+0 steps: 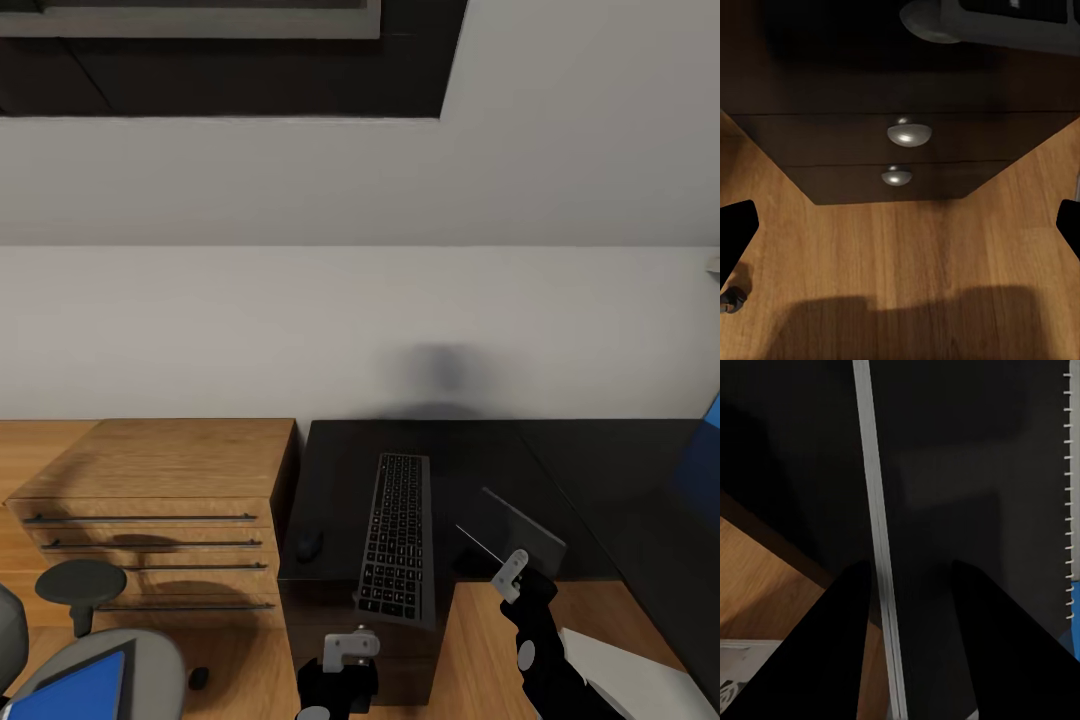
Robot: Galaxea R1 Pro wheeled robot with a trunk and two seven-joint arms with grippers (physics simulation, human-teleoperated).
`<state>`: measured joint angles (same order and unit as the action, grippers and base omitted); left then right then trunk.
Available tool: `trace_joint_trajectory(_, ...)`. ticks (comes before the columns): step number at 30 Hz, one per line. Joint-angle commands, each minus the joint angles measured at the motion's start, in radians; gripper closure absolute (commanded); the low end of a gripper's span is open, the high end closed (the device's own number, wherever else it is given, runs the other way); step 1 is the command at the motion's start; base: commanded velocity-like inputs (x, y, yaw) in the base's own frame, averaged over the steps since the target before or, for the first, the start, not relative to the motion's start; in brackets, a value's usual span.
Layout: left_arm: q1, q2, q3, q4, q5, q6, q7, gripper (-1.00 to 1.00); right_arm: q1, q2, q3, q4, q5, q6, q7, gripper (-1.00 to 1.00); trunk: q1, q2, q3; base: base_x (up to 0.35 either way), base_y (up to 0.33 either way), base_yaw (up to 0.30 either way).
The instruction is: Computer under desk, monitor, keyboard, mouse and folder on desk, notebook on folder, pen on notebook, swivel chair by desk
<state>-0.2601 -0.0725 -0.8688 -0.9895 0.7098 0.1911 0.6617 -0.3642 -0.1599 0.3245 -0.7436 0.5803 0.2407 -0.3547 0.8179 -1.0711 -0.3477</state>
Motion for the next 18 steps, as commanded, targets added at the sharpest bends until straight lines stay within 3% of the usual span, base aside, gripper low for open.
trace_joint_trajectory(1, -0.001, 0.0, -0.002, -0.001, 0.004, 0.004, 0.007, -1.0, -0.001, -0.001, 0.005, 0.0, 0.007, 0.009, -0.004, 1.0, 0.0, -0.001, -0.001, 0.0, 0.0, 0.0)
trace_joint_trajectory(4, -0.001, 0.0, -0.003, -0.001, 0.004, 0.004, 0.007, -1.0, -0.001, -0.001, 0.005, 0.0, 0.007, 0.009, -0.004, 1.0, 0.0, -0.001, -0.001, 0.0, 0.0, 0.0)
trace_joint_trajectory(5, -0.001, 0.0, -0.003, -0.001, 0.004, 0.004, 0.006, -1.0, -0.001, -0.001, 0.005, 0.0, 0.007, 0.009, -0.004, -1.0, 0.0, -0.001, -0.001, 0.0, 0.0, 0.0)
trace_joint_trajectory(18, -0.001, 0.0, -0.003, 0.0, 0.005, 0.004, 0.006, -1.0, -0.001, -0.001, 0.005, 0.0, 0.007, 0.009, -0.004, -1.0, 0.0, -0.001, -0.001, 0.0, 0.0, 0.0)
